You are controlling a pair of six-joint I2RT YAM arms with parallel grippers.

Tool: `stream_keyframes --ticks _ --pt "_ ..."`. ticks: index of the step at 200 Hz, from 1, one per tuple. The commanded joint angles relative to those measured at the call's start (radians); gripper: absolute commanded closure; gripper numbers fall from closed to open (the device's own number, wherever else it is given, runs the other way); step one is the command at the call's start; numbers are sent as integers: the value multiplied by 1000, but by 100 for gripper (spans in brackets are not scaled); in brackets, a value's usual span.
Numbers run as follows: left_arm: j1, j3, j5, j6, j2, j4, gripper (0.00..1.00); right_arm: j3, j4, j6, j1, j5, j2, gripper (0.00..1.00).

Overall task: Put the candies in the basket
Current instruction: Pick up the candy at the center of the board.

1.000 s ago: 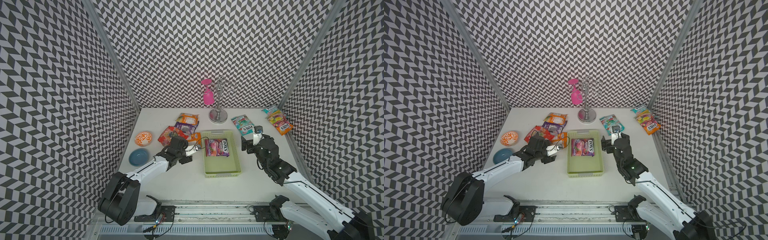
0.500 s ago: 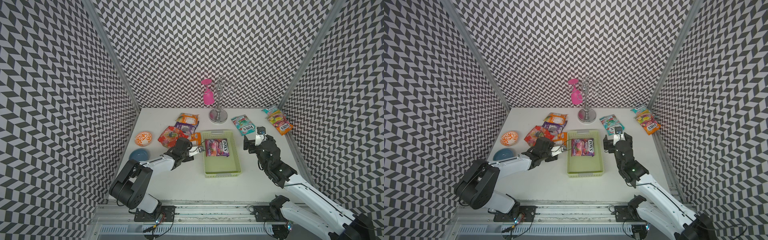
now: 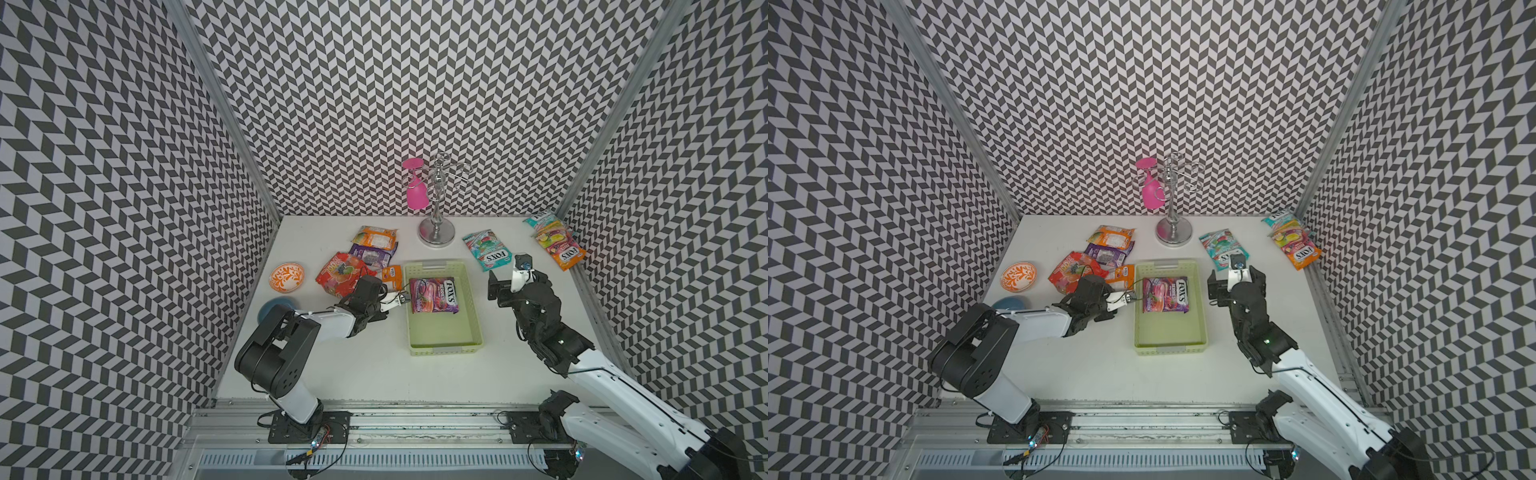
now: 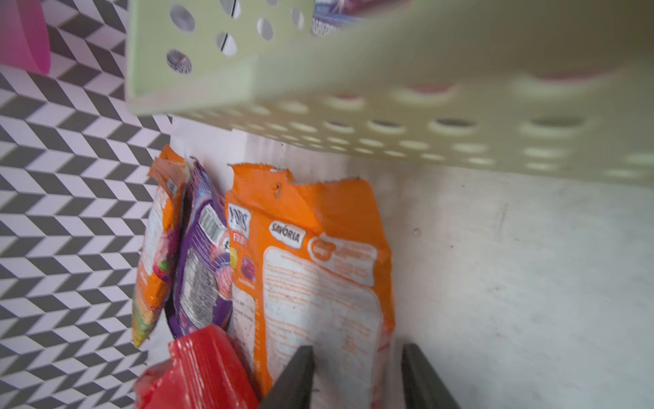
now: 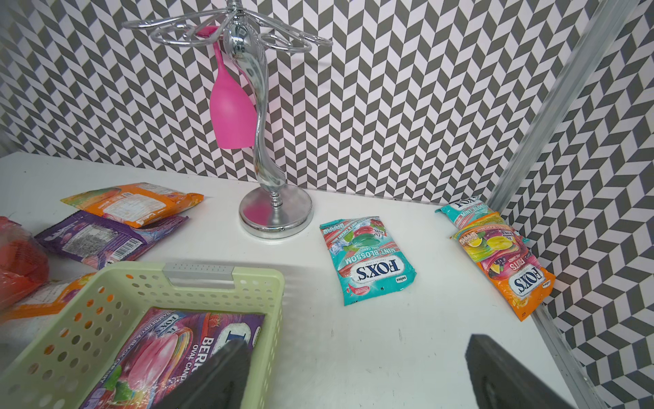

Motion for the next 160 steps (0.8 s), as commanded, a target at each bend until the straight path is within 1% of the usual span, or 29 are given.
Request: stream_keyframes --ticks 1,26,39,66,85,115,136,160 --pt "7 7 -64 33 29 6 71 -12 53 10 -4 -1 -15 1" --pt "34 14 -65 22 3 3 89 -12 53 5 -3 11 -14 1" --pt "42 14 -52 21 -24 -17 100 -17 56 8 -3 12 -10 1" --pt "48 -3 -23 32 -93 -61 100 -6 59 16 -3 -14 -3 1" --pt "48 12 3 5 -160 -134 100 -9 56 11 -4 7 4 1" --pt "50 35 36 -24 -270 -214 100 -6 58 20 -3 -17 4 1" --pt "49 102 37 -56 -296 -286 100 -11 58 13 -4 -1 15 1" --pt "43 199 58 -75 -315 -384 100 -1 56 26 -3 -33 19 1"
